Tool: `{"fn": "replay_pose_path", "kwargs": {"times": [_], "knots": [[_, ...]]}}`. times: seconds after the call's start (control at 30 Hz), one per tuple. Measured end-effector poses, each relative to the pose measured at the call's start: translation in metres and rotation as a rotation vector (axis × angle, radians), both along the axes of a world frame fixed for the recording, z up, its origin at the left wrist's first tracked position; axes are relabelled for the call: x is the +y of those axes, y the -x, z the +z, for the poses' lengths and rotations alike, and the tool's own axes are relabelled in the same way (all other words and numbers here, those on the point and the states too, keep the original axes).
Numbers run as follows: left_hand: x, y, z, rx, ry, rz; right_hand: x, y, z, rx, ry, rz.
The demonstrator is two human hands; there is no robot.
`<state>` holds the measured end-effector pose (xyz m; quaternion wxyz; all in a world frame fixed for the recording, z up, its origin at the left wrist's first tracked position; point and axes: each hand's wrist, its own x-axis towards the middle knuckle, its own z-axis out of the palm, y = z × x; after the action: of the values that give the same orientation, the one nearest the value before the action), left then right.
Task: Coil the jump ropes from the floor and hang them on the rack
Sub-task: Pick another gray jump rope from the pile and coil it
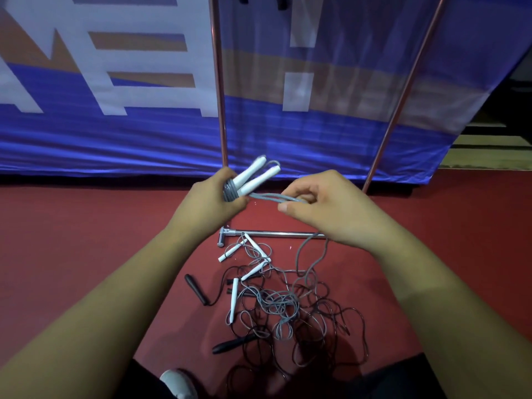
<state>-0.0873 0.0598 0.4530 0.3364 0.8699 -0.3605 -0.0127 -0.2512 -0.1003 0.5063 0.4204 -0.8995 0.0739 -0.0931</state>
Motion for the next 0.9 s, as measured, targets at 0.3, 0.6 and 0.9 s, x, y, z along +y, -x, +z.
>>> {"fn": "replay_pose_path", "kwargs": {"times": [0.3,0.6,0.9], "knots": [[-0.018,0.025,-0.012,-0.110,-0.275,-0.116,-0.001,0.003,0.006,-0.030,-0.003,-0.046],[-0.010,0.029,-0.002,-0.074,-0.302,-0.558,-0.028,-0.003,-0.002,-0.117,0.096,-0.148],[-0.001,0.035,0.008,0.805,0.259,-0.699,-0.054,-0.005,-0.039,0.077,-0.174,-0.022]]}}
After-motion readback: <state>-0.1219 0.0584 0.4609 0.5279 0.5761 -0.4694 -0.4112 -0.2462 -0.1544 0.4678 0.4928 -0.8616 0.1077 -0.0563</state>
